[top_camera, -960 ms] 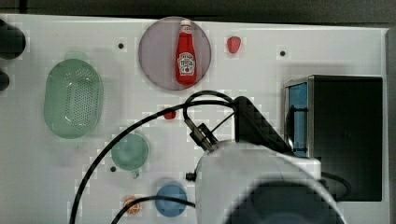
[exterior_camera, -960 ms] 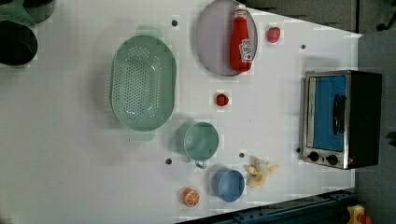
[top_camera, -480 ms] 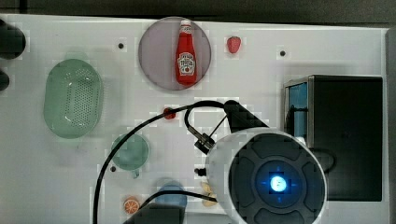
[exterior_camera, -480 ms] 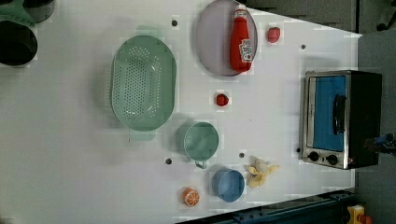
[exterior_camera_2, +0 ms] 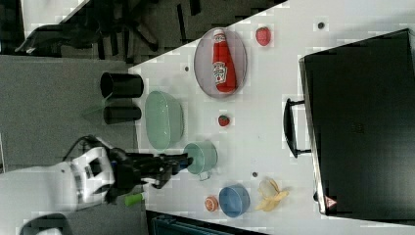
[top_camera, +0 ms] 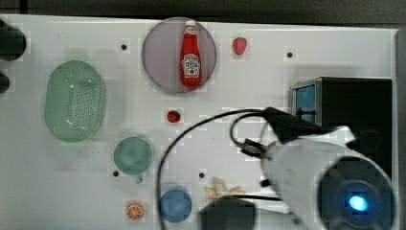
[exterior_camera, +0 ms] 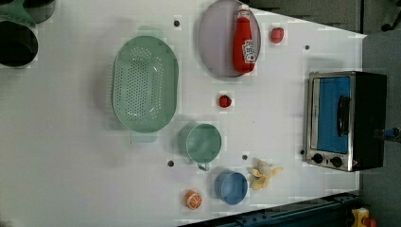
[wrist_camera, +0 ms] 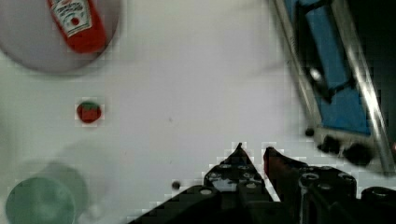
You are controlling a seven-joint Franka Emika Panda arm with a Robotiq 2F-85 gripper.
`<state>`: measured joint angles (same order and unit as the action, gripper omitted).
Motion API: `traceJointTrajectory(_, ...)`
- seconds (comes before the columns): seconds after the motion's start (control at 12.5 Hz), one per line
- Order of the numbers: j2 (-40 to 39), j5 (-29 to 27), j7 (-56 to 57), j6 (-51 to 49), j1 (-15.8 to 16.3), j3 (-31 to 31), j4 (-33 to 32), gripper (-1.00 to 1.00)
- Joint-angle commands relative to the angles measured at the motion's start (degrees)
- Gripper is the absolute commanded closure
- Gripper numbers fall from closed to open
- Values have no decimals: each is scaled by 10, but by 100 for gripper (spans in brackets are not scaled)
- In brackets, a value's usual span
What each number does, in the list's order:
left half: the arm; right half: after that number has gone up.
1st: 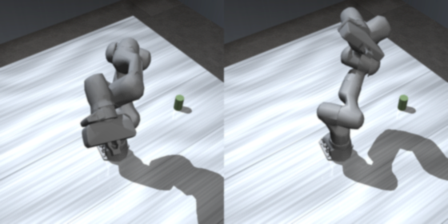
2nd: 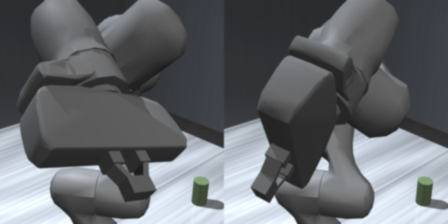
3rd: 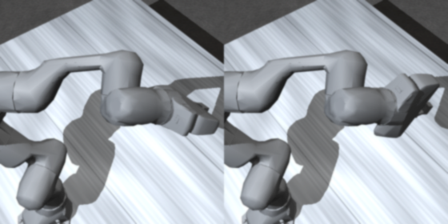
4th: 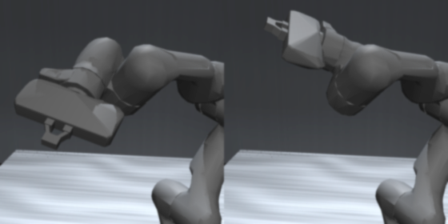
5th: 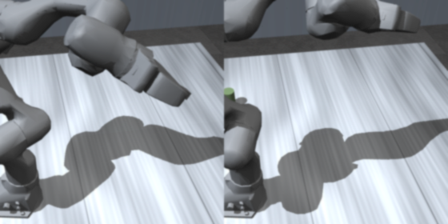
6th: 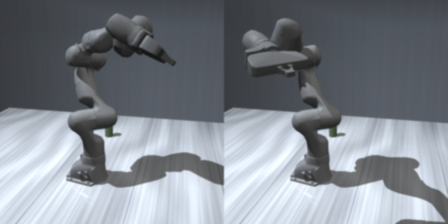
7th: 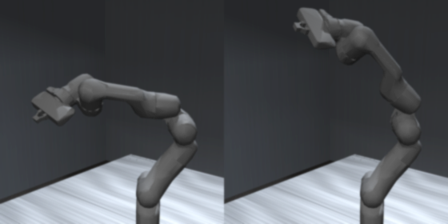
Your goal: Flap open oven.
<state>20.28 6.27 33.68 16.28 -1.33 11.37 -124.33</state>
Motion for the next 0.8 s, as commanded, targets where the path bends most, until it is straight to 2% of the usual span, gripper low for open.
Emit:
traceJointTrajectory(0.08,-8,9,80,52,-14,45,-34,65)
traceJointTrajectory(0.48,-79,9,224,155,-16,99,-46,65)
traceJointTrajectory(0.8,-148,9,259,234,-17,131,-44,65)
